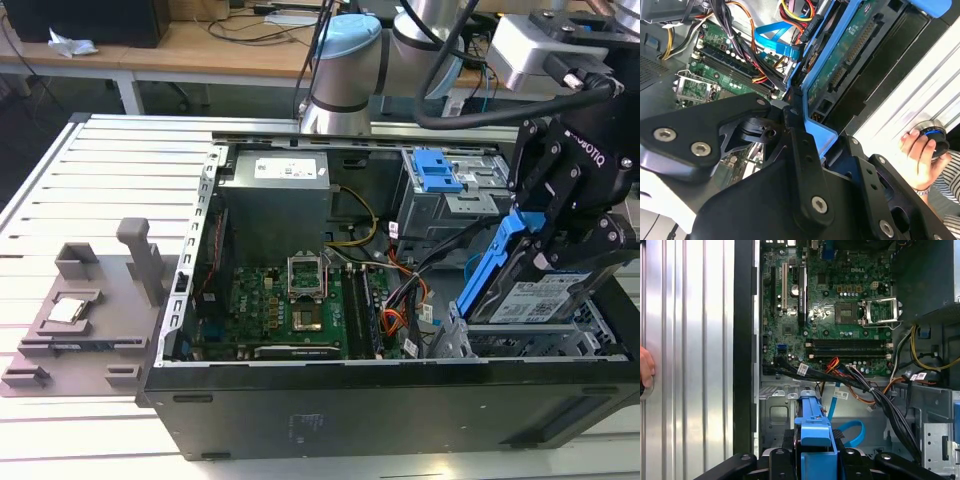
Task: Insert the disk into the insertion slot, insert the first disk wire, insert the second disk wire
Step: 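Insert the disk into the insertion slot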
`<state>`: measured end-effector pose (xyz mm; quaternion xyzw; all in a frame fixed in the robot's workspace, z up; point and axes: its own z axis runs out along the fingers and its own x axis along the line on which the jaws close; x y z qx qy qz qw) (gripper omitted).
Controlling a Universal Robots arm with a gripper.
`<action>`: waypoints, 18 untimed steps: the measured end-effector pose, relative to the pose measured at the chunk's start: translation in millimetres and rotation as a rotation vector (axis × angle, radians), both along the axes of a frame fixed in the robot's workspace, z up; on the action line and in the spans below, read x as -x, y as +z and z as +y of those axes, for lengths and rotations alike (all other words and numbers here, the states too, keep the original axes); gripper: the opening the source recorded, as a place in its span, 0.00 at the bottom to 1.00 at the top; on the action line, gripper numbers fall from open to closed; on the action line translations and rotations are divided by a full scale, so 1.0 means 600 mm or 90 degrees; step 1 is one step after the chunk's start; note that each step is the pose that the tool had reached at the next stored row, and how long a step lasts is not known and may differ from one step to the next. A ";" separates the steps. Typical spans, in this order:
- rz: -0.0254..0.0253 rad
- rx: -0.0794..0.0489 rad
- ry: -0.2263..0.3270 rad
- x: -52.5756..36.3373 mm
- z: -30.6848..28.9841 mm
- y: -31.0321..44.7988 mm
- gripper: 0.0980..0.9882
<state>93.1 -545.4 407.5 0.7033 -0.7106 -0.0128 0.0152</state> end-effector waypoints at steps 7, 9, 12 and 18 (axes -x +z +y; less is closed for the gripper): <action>0.0000 0.000 0.000 0.000 0.0000 0.000 0.30; 0.0000 0.000 0.000 0.000 0.0000 0.000 0.30; 0.0000 0.000 0.000 0.000 0.0000 0.000 0.39; 0.0000 0.000 0.000 0.000 0.0001 -0.001 0.39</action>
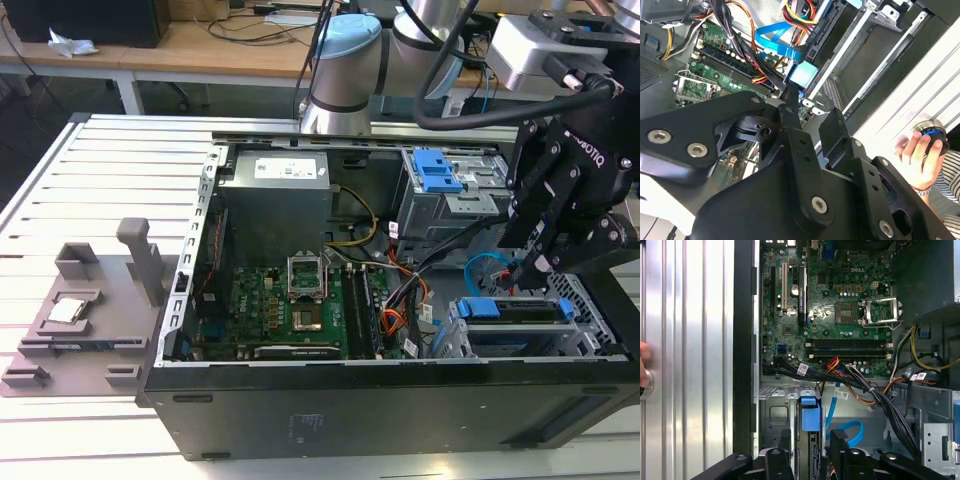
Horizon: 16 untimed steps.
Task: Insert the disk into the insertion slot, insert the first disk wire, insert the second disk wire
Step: 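Insert the disk into the insertion slot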
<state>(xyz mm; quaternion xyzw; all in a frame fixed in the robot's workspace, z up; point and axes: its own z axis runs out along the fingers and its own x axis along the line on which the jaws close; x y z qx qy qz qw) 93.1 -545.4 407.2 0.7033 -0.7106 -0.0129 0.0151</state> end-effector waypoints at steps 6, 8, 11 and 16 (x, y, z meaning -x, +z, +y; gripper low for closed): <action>0.0000 0.000 0.000 0.000 0.0000 0.000 0.16; 0.0000 0.000 0.000 0.000 0.0000 0.000 0.01; 0.0000 0.000 0.000 0.000 0.0000 0.000 0.01; 0.0000 0.000 0.000 0.000 0.0000 0.000 0.01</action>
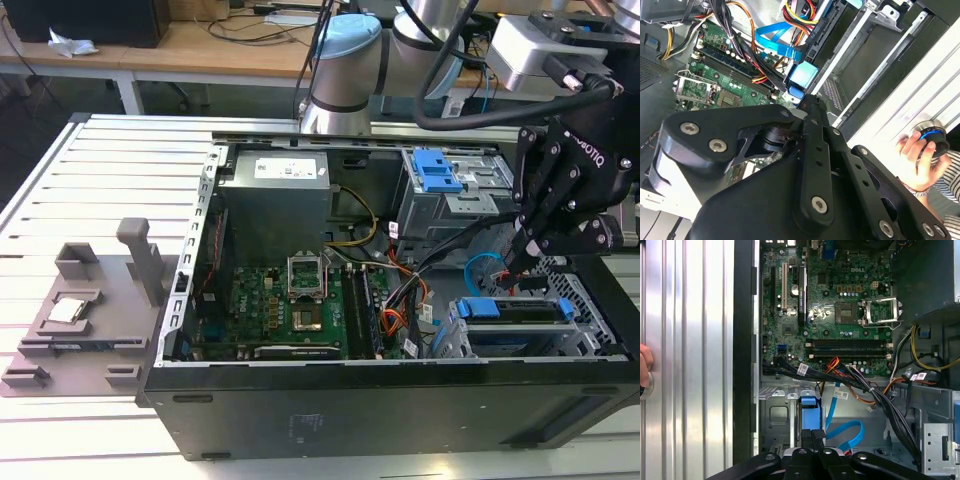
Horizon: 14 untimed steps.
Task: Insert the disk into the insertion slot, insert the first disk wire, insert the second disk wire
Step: 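Insert the disk into the insertion slot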
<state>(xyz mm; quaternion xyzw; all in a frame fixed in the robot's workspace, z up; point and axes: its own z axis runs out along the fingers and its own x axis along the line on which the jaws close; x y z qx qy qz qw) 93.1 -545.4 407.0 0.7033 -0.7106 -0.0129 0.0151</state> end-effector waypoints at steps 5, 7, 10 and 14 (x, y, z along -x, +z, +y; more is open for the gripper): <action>0.0005 0.000 0.000 -0.018 0.0015 0.000 0.01; 0.0009 0.000 0.000 -0.030 0.0026 0.000 0.01; 0.0013 0.000 0.000 -0.034 0.0029 -0.001 0.01; 0.0016 0.000 0.000 -0.034 0.0028 -0.011 0.01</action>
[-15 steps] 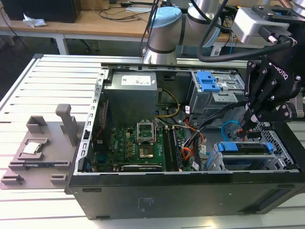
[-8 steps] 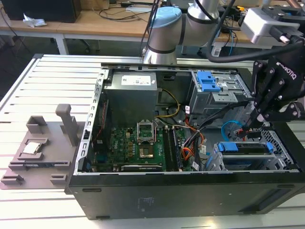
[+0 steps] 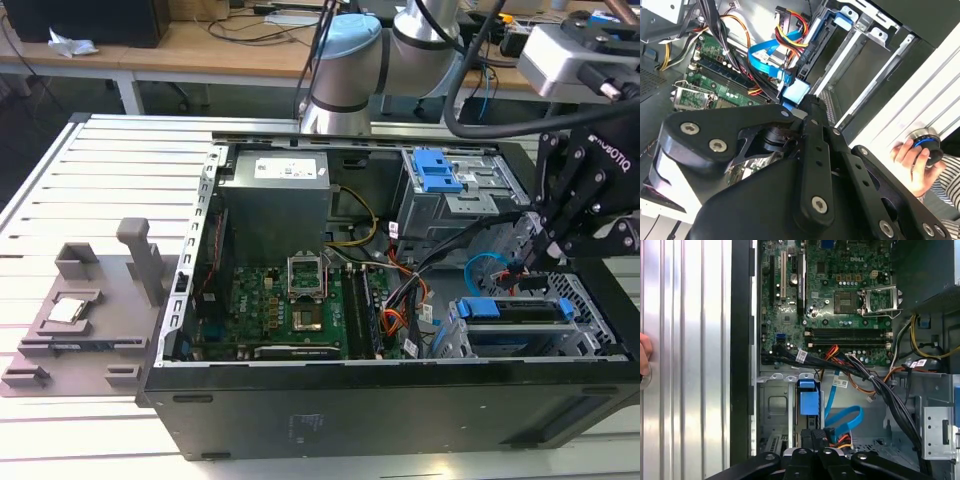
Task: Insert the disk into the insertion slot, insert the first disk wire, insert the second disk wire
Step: 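Insert the disk into the insertion slot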
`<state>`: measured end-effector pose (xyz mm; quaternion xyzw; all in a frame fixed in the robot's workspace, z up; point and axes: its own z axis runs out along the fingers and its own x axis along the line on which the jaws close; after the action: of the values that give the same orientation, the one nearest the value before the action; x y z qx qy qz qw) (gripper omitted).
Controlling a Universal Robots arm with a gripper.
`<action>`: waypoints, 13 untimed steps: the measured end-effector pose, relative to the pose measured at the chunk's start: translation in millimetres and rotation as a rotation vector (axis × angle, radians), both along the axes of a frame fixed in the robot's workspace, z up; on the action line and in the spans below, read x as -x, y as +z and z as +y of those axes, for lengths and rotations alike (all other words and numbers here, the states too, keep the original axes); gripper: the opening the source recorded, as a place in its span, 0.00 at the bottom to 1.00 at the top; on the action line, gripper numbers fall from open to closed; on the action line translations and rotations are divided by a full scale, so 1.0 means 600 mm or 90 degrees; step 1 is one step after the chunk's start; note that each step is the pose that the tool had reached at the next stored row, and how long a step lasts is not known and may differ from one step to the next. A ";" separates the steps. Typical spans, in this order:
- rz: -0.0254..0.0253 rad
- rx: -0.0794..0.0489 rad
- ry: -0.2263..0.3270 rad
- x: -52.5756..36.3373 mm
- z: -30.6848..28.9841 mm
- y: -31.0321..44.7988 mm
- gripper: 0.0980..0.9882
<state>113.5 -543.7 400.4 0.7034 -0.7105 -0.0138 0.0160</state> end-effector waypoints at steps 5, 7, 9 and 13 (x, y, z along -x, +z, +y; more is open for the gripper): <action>0.0000 0.000 0.000 0.000 -0.0001 -0.014 0.01; 0.0000 0.000 0.000 0.000 -0.0023 -0.019 0.01; 0.0000 0.000 0.000 0.000 -0.0036 -0.020 0.01; 0.0001 0.000 0.000 0.000 -0.0038 -0.019 0.01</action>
<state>113.5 -546.0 388.7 0.7034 -0.7105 -0.0138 0.0160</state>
